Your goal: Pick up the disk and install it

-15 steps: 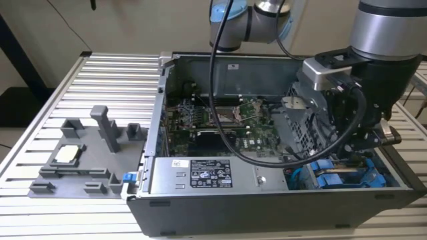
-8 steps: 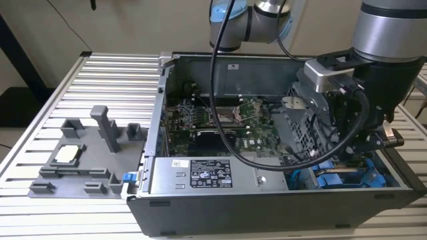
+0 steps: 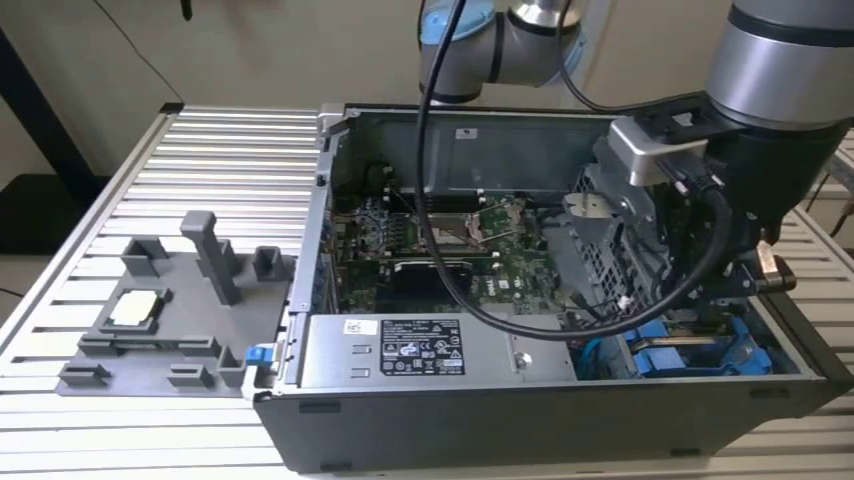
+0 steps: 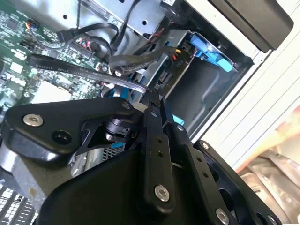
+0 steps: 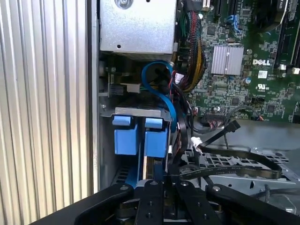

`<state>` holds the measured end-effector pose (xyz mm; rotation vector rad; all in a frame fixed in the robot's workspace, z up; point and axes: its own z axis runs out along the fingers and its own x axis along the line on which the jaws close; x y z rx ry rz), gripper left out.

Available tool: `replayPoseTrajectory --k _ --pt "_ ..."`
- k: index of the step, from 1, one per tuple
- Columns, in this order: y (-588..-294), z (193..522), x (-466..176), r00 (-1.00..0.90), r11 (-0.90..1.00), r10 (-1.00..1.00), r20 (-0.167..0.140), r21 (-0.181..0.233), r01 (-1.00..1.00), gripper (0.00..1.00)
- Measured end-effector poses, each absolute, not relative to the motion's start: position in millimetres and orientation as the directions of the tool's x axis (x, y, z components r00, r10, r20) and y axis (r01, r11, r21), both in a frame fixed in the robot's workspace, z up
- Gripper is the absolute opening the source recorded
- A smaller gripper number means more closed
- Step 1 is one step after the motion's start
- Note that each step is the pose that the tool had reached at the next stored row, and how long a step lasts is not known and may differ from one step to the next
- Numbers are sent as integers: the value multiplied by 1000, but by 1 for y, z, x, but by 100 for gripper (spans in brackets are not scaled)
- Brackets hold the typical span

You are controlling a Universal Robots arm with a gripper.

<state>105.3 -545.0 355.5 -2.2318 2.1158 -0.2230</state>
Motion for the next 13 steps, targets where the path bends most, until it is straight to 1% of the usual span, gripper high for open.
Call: replayPoseTrajectory --k 13 --pt "-565 356 119 51 -57 -997 58 -94 -994 16"
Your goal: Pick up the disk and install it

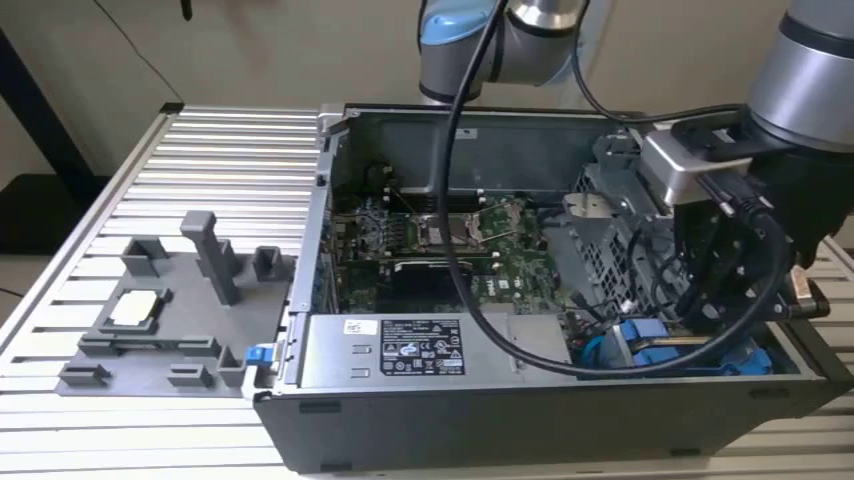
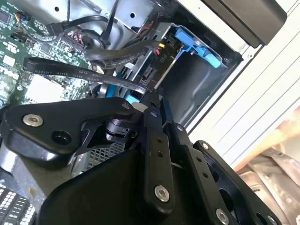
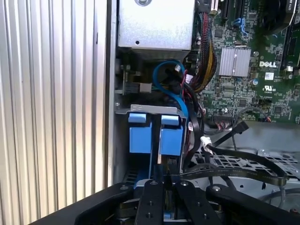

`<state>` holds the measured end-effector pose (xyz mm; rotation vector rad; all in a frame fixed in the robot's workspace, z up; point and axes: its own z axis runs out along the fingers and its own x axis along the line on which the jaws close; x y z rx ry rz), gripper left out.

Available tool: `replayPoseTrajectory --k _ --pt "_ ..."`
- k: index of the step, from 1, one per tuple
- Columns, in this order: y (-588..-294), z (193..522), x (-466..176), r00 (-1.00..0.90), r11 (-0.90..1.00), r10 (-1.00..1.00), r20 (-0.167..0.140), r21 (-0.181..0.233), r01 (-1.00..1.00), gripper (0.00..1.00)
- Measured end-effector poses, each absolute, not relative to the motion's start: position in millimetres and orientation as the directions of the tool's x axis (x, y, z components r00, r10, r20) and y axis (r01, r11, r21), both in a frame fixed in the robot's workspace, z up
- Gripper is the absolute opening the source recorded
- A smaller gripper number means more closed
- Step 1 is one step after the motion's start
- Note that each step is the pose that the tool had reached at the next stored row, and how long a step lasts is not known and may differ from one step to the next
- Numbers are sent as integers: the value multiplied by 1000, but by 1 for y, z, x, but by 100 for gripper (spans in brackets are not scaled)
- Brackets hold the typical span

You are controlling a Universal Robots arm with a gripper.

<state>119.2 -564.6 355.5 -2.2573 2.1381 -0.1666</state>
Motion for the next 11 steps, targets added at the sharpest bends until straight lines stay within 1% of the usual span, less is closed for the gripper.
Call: replayPoseTrajectory --k 2,8,9,11 --pt "-566 355 120 52 -56 -997 53 -90 -994 16" --pt "-567 355 120 50 -47 -998 -36 -93 -995 16" --pt "-567 355 120 50 -45 -998 -46 -92 -995 16" --pt "-568 355 120 49 -44 -997 -55 -91 -995 16"
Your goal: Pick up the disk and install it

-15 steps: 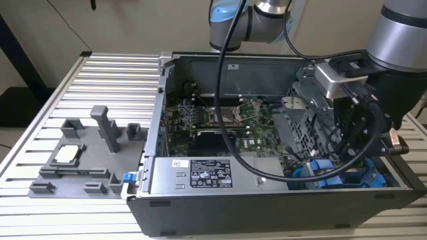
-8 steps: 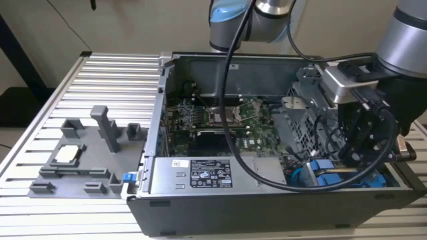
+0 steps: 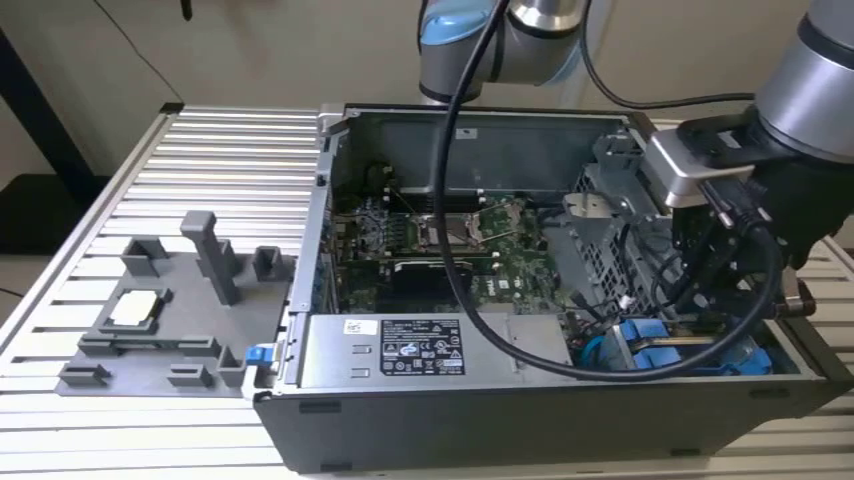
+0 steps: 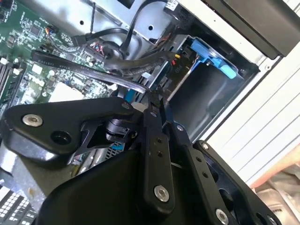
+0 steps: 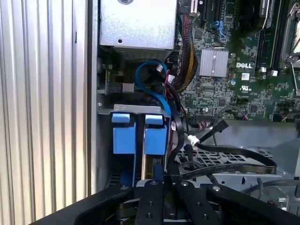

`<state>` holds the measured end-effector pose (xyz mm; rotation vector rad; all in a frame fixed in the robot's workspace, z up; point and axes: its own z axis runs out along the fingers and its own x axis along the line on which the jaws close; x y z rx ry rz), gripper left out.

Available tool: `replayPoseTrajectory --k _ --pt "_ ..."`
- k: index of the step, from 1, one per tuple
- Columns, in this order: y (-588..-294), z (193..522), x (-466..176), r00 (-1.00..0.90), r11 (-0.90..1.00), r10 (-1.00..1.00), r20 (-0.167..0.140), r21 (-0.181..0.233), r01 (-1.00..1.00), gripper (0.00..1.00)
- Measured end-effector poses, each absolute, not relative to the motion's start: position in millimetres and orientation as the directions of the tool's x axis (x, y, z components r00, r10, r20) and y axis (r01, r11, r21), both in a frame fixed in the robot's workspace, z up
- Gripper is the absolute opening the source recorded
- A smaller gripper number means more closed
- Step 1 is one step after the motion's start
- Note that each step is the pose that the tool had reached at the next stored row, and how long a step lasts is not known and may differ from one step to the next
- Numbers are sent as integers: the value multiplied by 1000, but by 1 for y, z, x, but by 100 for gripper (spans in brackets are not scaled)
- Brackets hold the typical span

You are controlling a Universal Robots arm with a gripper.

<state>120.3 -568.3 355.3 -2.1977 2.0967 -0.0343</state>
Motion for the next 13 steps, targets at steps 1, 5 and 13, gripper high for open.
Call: replayPoseTrajectory --k 1,5,13 --pt "-569 355 121 49 -44 -997 -56 -87 -995 16" --pt "-569 355 133 46 -44 -997 -55 -42 -998 16" --pt "-574 355 150 41 -44 -997 -59 53 -998 16"
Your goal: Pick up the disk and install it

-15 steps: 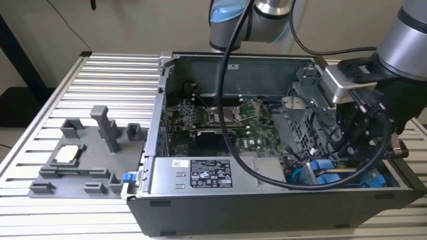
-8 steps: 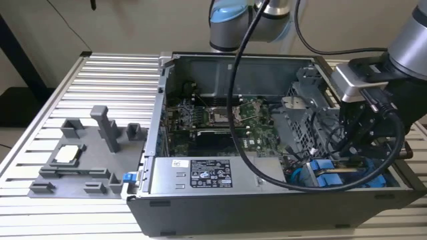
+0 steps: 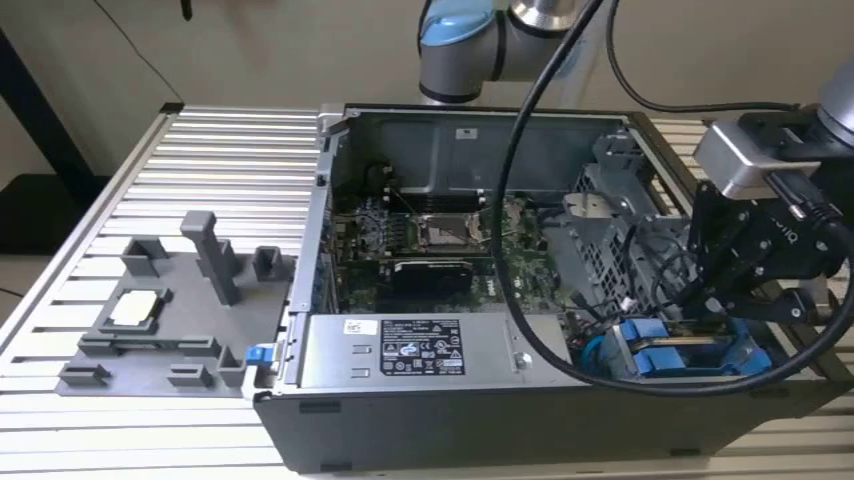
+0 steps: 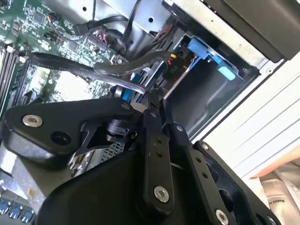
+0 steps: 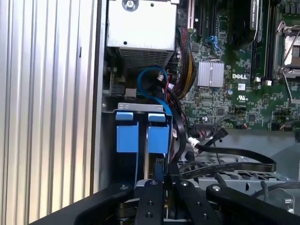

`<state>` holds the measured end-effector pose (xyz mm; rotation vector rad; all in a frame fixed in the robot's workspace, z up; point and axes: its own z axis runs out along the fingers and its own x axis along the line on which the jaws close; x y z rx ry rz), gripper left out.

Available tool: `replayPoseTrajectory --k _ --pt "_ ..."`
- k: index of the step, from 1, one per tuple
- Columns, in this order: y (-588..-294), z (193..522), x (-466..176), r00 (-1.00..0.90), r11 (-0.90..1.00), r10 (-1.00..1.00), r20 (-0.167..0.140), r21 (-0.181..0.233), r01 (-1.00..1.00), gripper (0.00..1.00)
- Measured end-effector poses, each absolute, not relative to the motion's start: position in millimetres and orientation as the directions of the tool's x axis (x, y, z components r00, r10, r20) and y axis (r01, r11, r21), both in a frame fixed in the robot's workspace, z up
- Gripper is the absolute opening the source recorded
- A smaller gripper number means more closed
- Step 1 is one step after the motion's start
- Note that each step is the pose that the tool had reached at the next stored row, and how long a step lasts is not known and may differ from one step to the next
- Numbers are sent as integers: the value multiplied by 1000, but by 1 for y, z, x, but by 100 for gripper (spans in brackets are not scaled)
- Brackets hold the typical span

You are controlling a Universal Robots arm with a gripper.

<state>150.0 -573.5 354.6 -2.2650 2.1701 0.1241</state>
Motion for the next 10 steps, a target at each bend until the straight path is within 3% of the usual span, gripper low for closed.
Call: replayPoseTrajectory --k 10 --pt "-575 351 152 36 -41 -996 -81 55 -998 16"
